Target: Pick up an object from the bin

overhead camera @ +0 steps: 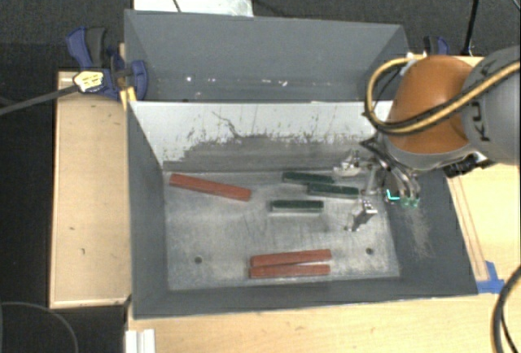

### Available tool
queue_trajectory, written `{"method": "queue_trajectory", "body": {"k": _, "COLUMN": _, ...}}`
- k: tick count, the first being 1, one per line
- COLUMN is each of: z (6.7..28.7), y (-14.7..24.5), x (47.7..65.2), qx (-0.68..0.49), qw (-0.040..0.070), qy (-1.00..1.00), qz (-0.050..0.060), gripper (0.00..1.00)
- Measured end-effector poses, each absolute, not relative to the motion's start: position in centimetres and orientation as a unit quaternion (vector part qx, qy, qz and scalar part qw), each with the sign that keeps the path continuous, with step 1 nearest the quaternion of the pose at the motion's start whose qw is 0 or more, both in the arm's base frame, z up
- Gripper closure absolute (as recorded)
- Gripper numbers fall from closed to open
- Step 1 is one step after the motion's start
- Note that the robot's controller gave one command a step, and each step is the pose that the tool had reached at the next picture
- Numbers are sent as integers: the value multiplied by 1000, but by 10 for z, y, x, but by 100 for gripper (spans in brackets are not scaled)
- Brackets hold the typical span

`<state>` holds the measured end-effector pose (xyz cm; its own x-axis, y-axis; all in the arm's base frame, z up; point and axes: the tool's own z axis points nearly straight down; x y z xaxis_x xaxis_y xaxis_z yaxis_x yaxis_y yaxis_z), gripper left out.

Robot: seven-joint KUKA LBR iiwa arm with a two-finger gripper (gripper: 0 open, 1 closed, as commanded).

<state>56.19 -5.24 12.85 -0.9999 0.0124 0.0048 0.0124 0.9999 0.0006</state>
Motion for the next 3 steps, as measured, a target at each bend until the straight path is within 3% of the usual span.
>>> {"method": "queue_trajectory", "body": {"k": 1, "z": 132, "y": -52, "x": 564, "qx": -6, "qw": -1, "qy": -1000, "qz": 0, "gripper": 0}}
{"method": "queue_trajectory", "body": {"k": 2, "z": 75, "y": -34, "x": 572, "qx": -43, "qw": -6, "qy": -999, "qz": 0, "gripper": 100}}
{"method": "queue_trajectory", "body": {"k": 3, "z": 76, "y": -34, "x": 572, "qx": -42, "qw": -6, "qy": -999, "qz": 0, "gripper": 100}}
